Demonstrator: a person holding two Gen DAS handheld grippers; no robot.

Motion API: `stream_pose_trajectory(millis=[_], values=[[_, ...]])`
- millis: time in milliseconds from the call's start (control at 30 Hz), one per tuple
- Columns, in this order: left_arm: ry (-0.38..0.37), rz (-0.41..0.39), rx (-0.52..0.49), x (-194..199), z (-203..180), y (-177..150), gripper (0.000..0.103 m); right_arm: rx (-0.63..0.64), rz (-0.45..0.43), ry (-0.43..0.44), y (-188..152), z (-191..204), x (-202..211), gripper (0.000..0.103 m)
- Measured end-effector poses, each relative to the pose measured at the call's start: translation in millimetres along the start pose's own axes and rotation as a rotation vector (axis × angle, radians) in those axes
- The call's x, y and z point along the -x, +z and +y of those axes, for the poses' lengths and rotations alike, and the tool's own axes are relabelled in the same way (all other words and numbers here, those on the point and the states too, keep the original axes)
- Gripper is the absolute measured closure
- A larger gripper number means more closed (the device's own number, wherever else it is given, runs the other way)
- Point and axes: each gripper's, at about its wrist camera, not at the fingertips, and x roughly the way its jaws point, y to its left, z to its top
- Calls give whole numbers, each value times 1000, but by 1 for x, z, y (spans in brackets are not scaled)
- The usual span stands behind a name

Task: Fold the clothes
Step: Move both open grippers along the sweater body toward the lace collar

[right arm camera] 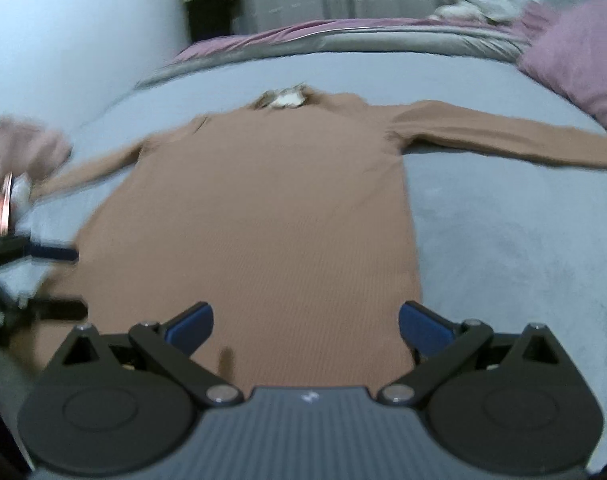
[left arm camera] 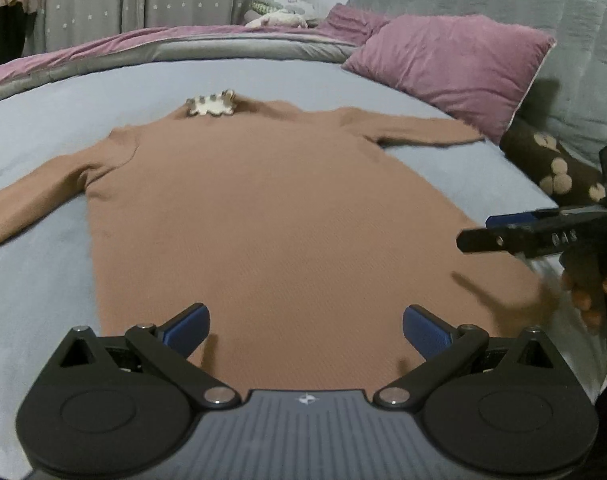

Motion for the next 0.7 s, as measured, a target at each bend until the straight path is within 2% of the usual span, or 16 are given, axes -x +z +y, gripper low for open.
stream_pose_trajectory(millis=[133,200,267,300,333,367,433,533,700], values=[[38,-27,-12,-17,4,16,0,-140,-40,-21,18,-20,-7,0],[70,-47,-7,-27,10,24,1,-142,-66,-29,27,-22,-13,0],[85,-57,20,-40,20,34,15,-124,-94,-45,37,-21,-19,3],[86,-56,37,-48,26,39,19,-98,-102,-54,43,-18,-25,14],[88,-53,51,-55,31,43,28,-73,-109,-63,48,-15,-31,23],[94,-47,58,-63,35,47,36,-54,-106,-68,54,-12,-40,39],[112,-41,47,-77,41,56,45,-17,-98,-78,65,-6,-59,57],[141,-33,16,-98,48,71,49,26,-87,-78,77,4,-86,71],[183,-26,-29,-125,58,98,54,85,-82,-96,101,15,-128,74]])
